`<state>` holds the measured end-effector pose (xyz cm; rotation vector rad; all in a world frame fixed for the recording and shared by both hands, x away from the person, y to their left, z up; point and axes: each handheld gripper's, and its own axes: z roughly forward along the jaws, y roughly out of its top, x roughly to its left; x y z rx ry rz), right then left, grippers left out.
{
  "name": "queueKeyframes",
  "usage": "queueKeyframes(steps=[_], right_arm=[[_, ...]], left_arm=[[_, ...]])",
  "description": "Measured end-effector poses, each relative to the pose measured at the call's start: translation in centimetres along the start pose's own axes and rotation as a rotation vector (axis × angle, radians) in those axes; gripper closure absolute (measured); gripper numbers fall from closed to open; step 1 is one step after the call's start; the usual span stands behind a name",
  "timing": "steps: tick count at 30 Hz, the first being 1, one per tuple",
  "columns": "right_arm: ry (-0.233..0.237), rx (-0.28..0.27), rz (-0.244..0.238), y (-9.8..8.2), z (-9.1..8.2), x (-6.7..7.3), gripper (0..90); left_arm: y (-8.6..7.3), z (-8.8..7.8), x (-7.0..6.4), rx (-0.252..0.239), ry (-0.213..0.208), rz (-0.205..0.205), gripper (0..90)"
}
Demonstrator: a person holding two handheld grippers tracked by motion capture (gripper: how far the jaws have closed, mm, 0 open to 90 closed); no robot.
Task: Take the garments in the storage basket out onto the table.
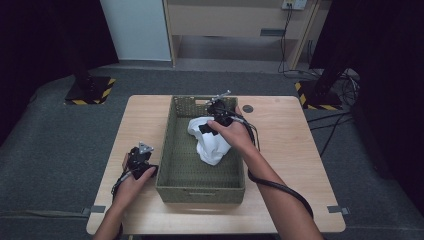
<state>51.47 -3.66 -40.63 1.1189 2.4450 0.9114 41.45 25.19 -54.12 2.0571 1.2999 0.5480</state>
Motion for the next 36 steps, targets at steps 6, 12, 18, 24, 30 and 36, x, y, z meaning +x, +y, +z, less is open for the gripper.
queueKeyframes(steps=[6,12,18,24,30,36], right_arm=[[0.003,0.01,0.022,-0.3,1.0,0.0,2.9],[0.005,0.02,0.034,-0.7,2.2,0.1,2.9],[0.0,0.038,0.042,-1.2,3.2,0.2,3.1],[0.008,0.046,0.051,-1.6,3.9,0.2,3.0],[0.014,0.063,0.059,-2.0,4.9,0.6,3.1],[0.01,0.081,0.07,-2.4,6.2,0.6,2.8]], left_arm=[[0.0,0.0,0.0,0.0,0.0,-0.001,0.0],[0.0,0.0,0.0,0.0,0.0,-0.001,0.0],[0.0,0.0,0.0,0.0,0.0,-0.001,0.0],[0.0,0.0,0.0,0.002,0.0,0.001,0.0],[0.0,0.0,0.0,0.003,0.0,0.003,0.0],[0.0,0.0,0.0,0.003,0.0,0.004,0.0]])
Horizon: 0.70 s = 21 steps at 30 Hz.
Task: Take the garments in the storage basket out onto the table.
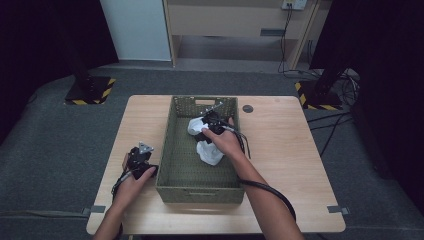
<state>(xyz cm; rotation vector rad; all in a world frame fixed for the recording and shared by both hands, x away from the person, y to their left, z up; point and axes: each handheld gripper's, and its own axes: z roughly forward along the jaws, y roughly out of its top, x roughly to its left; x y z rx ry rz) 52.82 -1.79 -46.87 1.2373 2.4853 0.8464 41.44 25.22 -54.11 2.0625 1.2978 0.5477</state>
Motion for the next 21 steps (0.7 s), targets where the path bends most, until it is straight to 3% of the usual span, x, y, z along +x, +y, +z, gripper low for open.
queueKeyframes(steps=[11,21], right_arm=[[-0.04,0.008,0.03,0.1,1.2,-0.9,2.6],[-0.032,0.026,0.052,0.4,2.7,-1.3,2.9]], left_arm=[[0.0,0.0,0.0,0.0,0.0,0.0,0.0],[0.0,0.0,0.0,0.0,0.0,0.0,0.0]])
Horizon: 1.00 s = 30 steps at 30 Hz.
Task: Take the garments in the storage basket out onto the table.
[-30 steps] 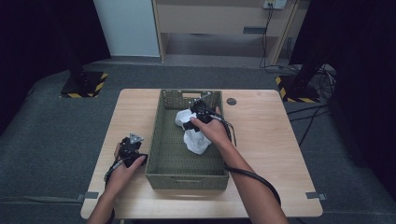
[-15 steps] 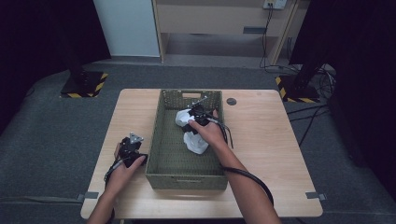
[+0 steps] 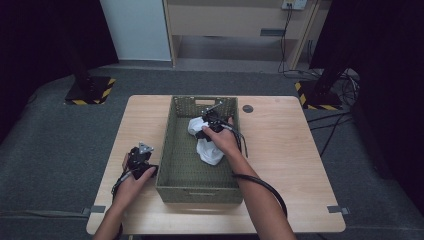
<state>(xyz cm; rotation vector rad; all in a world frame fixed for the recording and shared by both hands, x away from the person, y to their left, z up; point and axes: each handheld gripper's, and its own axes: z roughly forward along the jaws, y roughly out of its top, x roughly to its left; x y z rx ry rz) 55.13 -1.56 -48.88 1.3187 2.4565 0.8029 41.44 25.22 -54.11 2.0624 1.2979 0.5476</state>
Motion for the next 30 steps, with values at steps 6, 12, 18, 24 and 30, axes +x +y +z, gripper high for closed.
queueKeyframes(steps=[6,12,18,24,30], right_arm=[[0.0,0.008,0.004,0.2,0.9,0.2,2.2],[0.001,0.014,0.008,0.3,1.5,0.1,2.6],[0.007,0.019,0.016,0.3,2.1,0.1,2.5],[0.007,0.02,0.017,0.3,2.5,0.1,2.7],[0.007,0.023,0.022,0.3,2.6,0.0,2.7]], left_arm=[[0.0,0.0,0.0,0.0,0.0,0.001,0.0],[0.0,0.0,0.0,0.0,0.0,0.0,0.0],[0.0,0.0,0.0,0.0,-0.001,0.001,0.0],[0.0,0.0,0.0,0.0,-0.002,0.002,0.0],[0.0,0.0,0.0,0.0,-0.002,0.002,0.0]])
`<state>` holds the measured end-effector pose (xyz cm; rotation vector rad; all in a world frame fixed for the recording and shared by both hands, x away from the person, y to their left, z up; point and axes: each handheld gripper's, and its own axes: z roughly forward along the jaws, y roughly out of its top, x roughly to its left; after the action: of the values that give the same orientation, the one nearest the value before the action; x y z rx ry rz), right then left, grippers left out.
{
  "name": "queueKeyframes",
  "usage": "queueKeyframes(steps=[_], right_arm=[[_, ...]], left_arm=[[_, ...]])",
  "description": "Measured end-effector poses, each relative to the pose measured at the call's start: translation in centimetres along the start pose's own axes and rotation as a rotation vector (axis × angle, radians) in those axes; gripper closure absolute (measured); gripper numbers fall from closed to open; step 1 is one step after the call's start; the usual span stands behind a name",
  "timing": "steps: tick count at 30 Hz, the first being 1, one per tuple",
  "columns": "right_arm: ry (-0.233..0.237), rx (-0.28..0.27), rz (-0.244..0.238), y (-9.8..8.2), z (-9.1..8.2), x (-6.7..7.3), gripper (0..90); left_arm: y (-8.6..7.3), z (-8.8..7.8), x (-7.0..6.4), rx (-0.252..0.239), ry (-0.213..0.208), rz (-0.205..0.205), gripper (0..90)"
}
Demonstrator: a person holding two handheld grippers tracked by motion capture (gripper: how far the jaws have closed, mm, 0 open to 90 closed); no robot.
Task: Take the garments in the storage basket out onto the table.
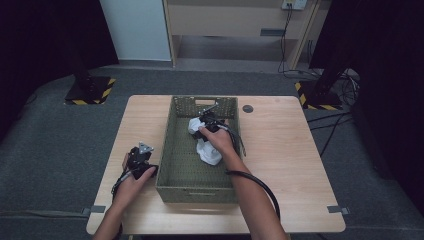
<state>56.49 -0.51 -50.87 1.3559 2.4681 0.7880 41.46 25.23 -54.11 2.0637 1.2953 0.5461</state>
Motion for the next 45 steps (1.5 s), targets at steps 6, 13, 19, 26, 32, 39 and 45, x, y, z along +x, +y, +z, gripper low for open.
queueKeyframes(steps=[6,13,19,26,32,39,45], right_arm=[[-0.002,0.008,0.012,-0.1,0.3,0.0,2.5],[-0.007,0.015,0.012,-0.2,0.5,-0.1,2.6],[-0.011,0.026,0.008,-0.2,0.7,0.0,3.3],[-0.016,0.026,-0.004,-0.2,0.7,-0.1,7.4],[-0.015,0.019,-0.035,-0.2,0.0,0.1,23.9],[0.015,0.018,-0.07,-0.2,-1.1,0.2,41.7],[0.018,0.0,-0.07,0.0,-2.1,0.1,47.9]], left_arm=[[0.0,0.0,0.0,0.0,0.0,0.0,0.0],[0.0,0.0,0.0,0.0,0.0,0.0,0.0],[0.0,0.0,0.0,0.0,-0.001,0.001,0.0],[0.0,0.0,0.0,0.0,-0.001,0.001,0.0],[0.0,0.0,0.0,0.0,-0.001,0.001,0.0],[0.0,0.0,0.0,0.0,-0.001,0.001,0.0],[0.0,0.0,0.0,-0.001,-0.001,-0.001,0.0]])
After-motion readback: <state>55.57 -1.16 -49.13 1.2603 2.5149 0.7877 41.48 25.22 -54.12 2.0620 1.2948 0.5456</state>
